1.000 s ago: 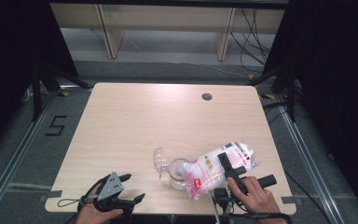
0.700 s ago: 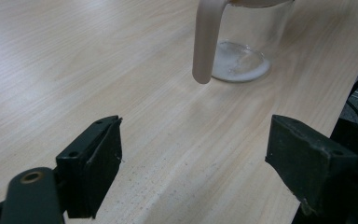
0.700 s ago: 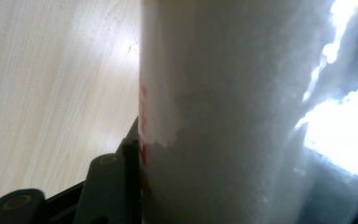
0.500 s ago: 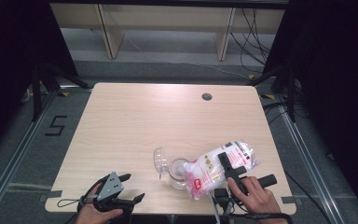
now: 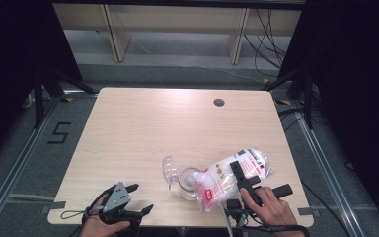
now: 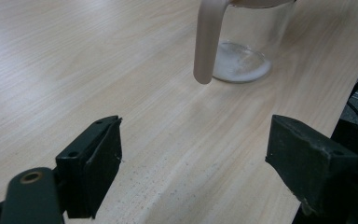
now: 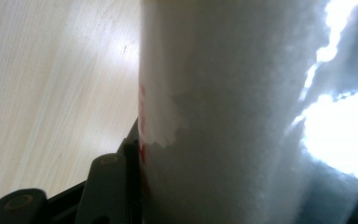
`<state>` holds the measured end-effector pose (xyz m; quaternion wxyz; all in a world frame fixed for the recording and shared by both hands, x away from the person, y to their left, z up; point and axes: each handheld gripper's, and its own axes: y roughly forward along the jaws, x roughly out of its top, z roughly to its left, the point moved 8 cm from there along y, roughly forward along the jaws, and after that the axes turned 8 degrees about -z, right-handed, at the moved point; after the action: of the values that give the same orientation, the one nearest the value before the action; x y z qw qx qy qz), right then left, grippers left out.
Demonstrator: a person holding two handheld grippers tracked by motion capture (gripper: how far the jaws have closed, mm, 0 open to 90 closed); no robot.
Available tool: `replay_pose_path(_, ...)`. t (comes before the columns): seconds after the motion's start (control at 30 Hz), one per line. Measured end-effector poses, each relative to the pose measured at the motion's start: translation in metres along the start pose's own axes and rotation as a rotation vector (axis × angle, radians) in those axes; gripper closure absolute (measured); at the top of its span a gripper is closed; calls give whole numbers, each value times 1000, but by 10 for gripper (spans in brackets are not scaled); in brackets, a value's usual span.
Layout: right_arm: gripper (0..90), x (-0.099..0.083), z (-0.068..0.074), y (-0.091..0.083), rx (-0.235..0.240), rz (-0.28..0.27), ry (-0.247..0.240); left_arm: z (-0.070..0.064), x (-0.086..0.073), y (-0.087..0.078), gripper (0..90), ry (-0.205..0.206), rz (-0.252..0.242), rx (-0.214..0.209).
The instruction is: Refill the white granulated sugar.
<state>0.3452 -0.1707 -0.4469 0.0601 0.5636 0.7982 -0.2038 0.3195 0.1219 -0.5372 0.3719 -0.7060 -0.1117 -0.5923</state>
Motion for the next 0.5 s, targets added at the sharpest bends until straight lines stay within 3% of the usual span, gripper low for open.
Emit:
replay_pose_path(0.03, 517, -2, 2, -1, 3, 10, 24, 0, 0, 0, 178, 0, -2, 3)
replay_pose_path(0.1, 518, -3, 1, 0, 6, 8, 5, 1, 0, 0, 178, -1, -3, 7)
replay_pose_path(0.13, 518, -5, 4, -2, 13, 22, 37, 1, 0, 0, 178, 6, -2, 6)
replay_pose_path(0.17, 518, -5, 1, -1, 10, 12, 1, 2, 0, 0, 178, 14, -2, 4)
replay_pose_path(0.33, 520, -6, 2, -5, 9, 18, -5, 2, 1, 0, 178, 27, -5, -2)
replay_pose_path(0.4, 521, -5, 5, -7, 12, 23, 28, 2, 1, 0, 178, 25, -4, -1)
replay_pose_path(0.43, 522, -3, 1, -6, 5, 5, -7, 2, 1, 0, 177, 27, -4, -1)
replay_pose_path(0.47, 522, -2, 2, -7, 8, 11, 6, 2, 1, -1, 178, 28, -2, 3)
replay_pose_path(0.5, 522, 0, 1, -6, 8, -4, -13, 2, 1, -1, 178, 16, -1, 4)
